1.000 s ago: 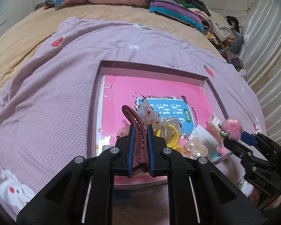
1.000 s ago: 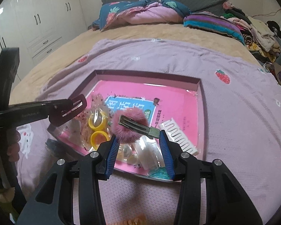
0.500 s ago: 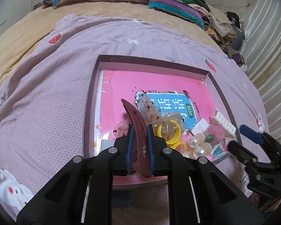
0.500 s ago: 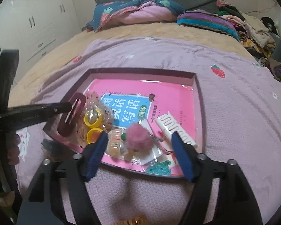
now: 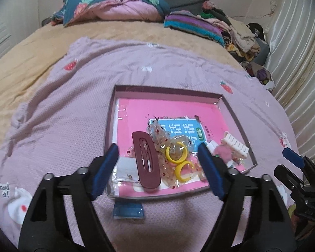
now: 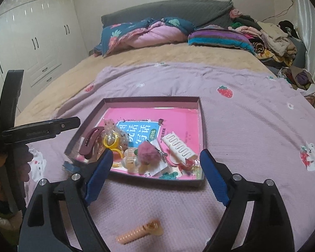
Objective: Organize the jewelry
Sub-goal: 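Move both tools back toward the remaining jewelry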
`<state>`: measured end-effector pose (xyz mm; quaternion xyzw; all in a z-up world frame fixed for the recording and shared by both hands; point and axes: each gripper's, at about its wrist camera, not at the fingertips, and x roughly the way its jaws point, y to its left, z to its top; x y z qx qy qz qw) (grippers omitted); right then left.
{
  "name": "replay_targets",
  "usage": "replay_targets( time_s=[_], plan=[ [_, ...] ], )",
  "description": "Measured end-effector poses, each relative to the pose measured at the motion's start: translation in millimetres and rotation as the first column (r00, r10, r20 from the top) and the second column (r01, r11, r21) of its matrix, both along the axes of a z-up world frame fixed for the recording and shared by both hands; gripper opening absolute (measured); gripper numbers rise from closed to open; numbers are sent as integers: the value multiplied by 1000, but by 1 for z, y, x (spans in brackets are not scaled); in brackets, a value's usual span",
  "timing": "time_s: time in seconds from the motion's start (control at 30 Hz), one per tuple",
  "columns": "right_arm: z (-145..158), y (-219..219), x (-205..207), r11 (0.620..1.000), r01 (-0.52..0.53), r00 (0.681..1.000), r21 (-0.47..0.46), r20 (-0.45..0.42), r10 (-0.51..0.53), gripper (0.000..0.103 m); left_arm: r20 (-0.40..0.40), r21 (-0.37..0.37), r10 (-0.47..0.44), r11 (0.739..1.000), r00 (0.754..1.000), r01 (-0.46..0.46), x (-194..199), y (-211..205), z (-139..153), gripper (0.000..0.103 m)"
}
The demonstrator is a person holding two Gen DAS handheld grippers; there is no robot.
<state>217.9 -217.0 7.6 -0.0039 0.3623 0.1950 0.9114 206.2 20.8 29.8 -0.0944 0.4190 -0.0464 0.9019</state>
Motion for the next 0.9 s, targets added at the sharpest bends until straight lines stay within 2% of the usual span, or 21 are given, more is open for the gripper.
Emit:
replay_targets(
  time_s=[0.1, 0.27, 0.57, 0.9],
  plan=[
    [7, -4, -9, 1000, 4, 1000, 8, 17, -4, 88, 21, -1, 8, 1000, 1000, -8, -9, 0, 10, 89],
    [16, -9, -25, 1000, 7, 999, 16, 35, -8, 88, 46, 9, 15, 1000, 999, -15, -25, 2, 21, 93],
    [13, -11, -45, 1000, -1, 1000, 11, 30, 1, 88, 48, 25, 31, 999, 998, -32, -46, 6, 20, 93],
    [-11, -2, -63, 1000, -26, 999, -2, -35, 26, 88, 10, 37, 44, 998, 999, -44, -64, 13, 1, 93]
  ],
)
